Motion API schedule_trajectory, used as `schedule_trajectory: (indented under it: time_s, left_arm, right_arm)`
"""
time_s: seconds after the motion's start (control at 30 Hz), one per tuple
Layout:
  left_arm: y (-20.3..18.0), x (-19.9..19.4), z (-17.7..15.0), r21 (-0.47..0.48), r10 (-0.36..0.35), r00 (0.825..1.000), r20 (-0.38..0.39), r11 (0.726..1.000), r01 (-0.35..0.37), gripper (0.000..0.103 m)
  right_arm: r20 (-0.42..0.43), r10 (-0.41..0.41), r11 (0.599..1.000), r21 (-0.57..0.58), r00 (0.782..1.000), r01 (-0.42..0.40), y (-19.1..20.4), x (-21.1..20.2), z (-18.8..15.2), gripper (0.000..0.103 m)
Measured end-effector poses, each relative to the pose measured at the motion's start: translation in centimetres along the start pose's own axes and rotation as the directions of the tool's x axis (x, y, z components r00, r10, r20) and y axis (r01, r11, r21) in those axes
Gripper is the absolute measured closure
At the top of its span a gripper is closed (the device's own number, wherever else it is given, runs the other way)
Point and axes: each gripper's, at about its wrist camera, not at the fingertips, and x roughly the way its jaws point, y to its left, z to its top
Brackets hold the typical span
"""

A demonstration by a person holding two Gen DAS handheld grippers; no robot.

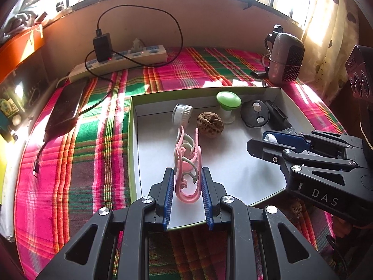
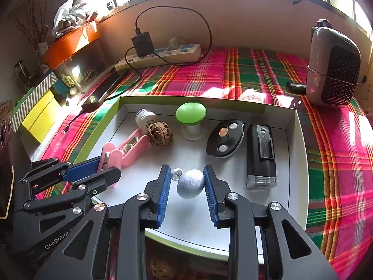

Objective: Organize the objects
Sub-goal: 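Lower and open left tool on clip while right tool releases egg in box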

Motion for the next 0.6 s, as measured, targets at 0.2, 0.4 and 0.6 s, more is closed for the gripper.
schedule_trajectory:
  time_s: [0.2,0.4,0.6]
  left_arm:
    - [0.0,0.2,0.0,-0.004,0.005,1.000,-0.007,1.000,-0.005,0.082]
    - [0.0,0.2,0.1,-0.003,0.004,1.000,-0.008,1.000,-0.004,0.082]
    - [0.1,0.3,0.1,-0.004,0.003,1.000,-0.009,1.000,-0.003,0.082]
  right_arm:
    - [-0.007,0.009,1.000,-0.014,1.000,-0.009,0.7,0.6,0.1,0.073]
    - [-0.015,0.013,1.000,-0.021,1.000,-0.014,1.0,0.9,0.0,0.073]
    - [-0.023,0.016,0.999,-0.028,1.000,-0.017,1.2,1.2,-0.1,0.072]
